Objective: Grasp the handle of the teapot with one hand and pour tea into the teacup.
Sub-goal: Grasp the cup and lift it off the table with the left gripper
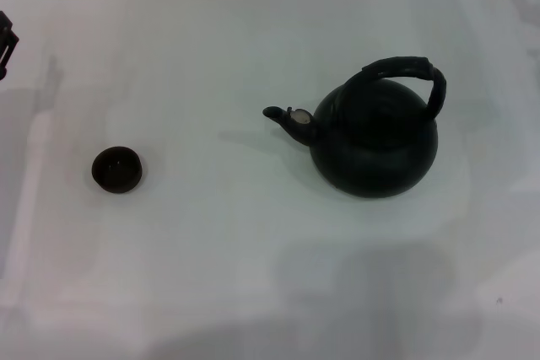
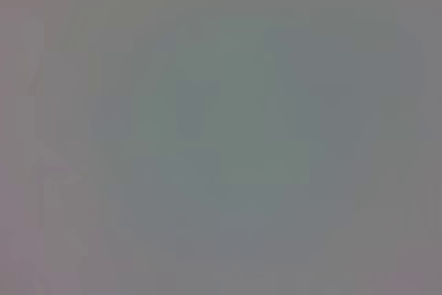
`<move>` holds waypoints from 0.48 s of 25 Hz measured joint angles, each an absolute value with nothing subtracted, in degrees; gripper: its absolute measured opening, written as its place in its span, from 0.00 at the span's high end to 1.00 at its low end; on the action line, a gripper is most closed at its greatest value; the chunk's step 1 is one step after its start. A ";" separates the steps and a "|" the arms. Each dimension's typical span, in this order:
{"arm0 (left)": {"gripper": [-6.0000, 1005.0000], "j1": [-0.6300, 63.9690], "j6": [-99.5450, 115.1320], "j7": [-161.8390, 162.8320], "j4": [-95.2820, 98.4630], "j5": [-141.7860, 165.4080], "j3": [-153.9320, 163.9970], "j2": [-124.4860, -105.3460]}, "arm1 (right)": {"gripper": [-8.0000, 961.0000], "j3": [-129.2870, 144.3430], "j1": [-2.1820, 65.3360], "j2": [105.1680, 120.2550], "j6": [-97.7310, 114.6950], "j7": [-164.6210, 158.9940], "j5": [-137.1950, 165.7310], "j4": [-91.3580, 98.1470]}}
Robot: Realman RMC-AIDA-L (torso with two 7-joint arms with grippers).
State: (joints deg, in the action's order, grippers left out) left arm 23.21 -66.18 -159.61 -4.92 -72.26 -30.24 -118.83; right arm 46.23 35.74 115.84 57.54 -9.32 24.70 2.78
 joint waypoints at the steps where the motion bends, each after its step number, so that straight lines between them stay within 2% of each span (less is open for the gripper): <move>1: 0.14 23.20 -66.18 -159.61 -4.92 -72.26 -30.24 -118.83 | 0.14 46.23 35.84 115.84 57.54 -9.32 24.70 2.84; 12: 0.14 21.77 -67.61 -159.61 -4.75 -71.98 -29.94 -118.86 | 0.14 46.22 36.53 115.77 57.04 -9.31 24.69 3.72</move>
State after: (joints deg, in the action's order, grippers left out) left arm 21.77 -67.61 -159.61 -4.75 -71.98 -29.94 -118.86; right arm 46.22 36.53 115.77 57.04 -9.31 24.69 3.72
